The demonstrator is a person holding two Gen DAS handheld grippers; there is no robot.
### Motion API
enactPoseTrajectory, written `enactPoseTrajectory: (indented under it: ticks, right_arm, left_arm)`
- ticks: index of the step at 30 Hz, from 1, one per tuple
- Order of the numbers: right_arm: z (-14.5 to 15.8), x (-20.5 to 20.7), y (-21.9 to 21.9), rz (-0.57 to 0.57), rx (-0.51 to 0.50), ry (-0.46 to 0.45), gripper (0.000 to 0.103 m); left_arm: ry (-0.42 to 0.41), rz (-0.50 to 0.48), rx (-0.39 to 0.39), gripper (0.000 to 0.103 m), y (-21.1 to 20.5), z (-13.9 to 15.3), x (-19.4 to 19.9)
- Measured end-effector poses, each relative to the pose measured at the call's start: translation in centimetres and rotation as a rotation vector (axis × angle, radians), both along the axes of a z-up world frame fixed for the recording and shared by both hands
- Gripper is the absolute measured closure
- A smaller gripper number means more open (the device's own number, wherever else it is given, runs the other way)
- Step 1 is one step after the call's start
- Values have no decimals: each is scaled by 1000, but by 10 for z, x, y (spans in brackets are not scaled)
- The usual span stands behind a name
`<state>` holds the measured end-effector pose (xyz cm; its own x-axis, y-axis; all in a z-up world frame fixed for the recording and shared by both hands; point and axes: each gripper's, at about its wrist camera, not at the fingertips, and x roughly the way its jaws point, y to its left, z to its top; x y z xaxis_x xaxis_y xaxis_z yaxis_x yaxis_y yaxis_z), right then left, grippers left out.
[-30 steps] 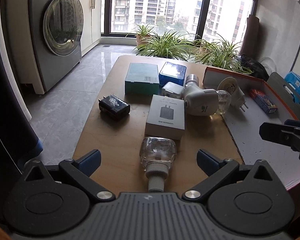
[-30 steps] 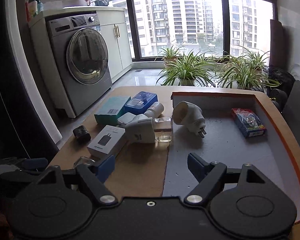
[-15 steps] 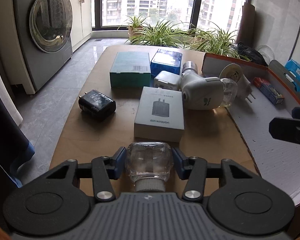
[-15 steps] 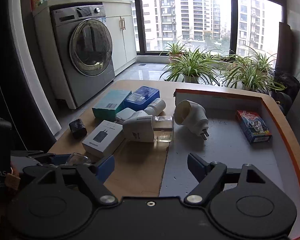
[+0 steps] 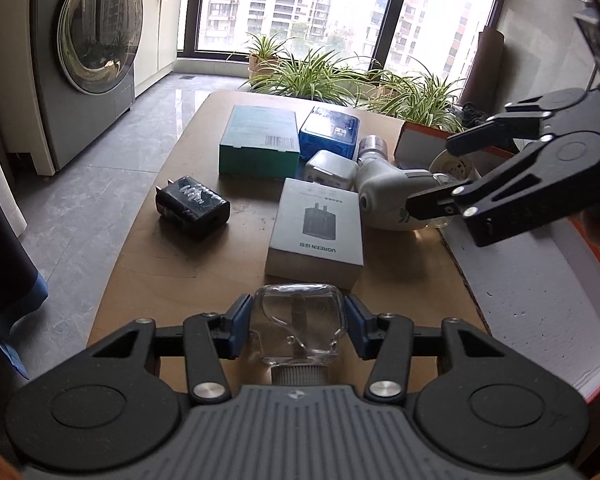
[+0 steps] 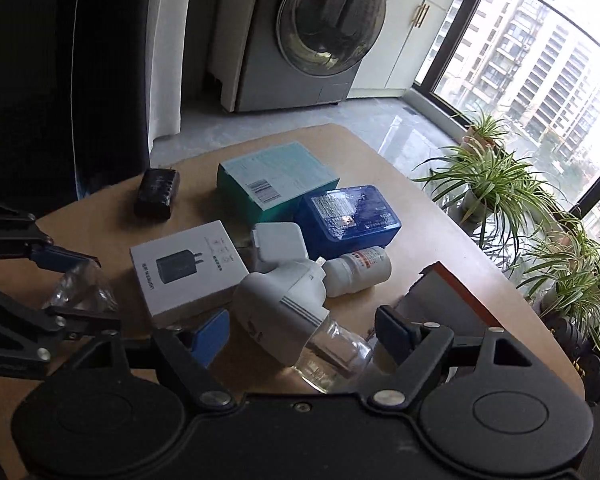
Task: Organize rigid objects
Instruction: 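Grasp the white plug adapter with the right gripper while the left holds the bottle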
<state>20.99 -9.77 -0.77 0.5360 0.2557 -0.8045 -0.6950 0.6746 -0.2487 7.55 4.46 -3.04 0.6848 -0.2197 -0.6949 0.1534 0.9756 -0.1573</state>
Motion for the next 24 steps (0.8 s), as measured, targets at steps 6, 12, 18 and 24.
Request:
enactPoseTrajectory:
  ticks: [6, 12, 18, 24]
  right_arm:
    - [-30, 25, 16, 64, -95, 122, 9]
    - [-30, 37, 3, -42, 76, 198, 26]
    - [-18, 6, -32, -196, 266, 172, 29]
    - [10, -45, -66, -340, 475, 98, 38]
  left_arm:
    - [4, 7, -29, 53, 4, 0, 4]
    - [4, 13, -45, 53, 4, 0, 8]
    - [-12, 15, -60, 53, 4, 5, 8]
    - [-42, 7, -76, 53, -5, 17, 4]
